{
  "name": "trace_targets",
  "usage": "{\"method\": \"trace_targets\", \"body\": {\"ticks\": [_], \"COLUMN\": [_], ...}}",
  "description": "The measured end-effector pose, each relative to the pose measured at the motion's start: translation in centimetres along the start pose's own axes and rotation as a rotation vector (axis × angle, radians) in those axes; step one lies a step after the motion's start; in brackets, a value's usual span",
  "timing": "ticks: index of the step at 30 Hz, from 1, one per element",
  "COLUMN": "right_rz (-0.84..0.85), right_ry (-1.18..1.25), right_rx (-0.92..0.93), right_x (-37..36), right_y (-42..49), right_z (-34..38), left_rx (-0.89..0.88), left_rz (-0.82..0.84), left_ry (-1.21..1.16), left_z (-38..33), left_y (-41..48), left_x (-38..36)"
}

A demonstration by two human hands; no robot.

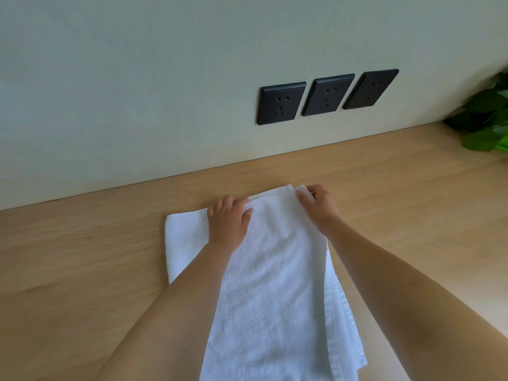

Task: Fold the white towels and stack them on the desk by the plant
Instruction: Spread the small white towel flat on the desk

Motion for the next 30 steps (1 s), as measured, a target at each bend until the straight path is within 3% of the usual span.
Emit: {"method": "trace_targets", "body": {"ticks": [6,12,17,21,25,30], "right_rz": [0.045,0.038,0.018,-0.069,-0.21,-0.437], "right_ry": [-0.217,-0.134,-0.227,-0.453,-0.693,-0.461], "right_rx": [0.294,0.244,0.228,0.283,0.249,0.46], "right_x": [-1.2,-1.6,-2.0,-2.7,-2.7,-3.7], "right_y": [1.6,2.9,4.0,4.0,3.6,1.3], "right_z": [2.2,1.7,1.8,1.7,0.7,1.9], "left_rx": [0.055,0.115,0.062,0.048,0.161,0.112], "left_rz": [-0.046,-0.153,-0.182,-0.277,-0.421,-0.556], "left_ry": [-0.063,-0.257,-0.285,-0.087,0.061,0.027], "left_z": [-0.7,0.2,0.8,1.1,1.0,-0.4], "left_y": [1.4,1.8,3.1,2.6,1.2,-2.3], "left_x": [-0.5,-0.3,-0.6,-1.4,-1.3,-0.7]}}
Point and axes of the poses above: each hand's wrist, its own y-axis towards the middle knuckle, its own x-axis out of the back of the hand, z = x × y, the point moved 4 cm from there along y, towards the middle knuckle, and after that the axes turned 9 degrees about -y, right-handed, at the moved point
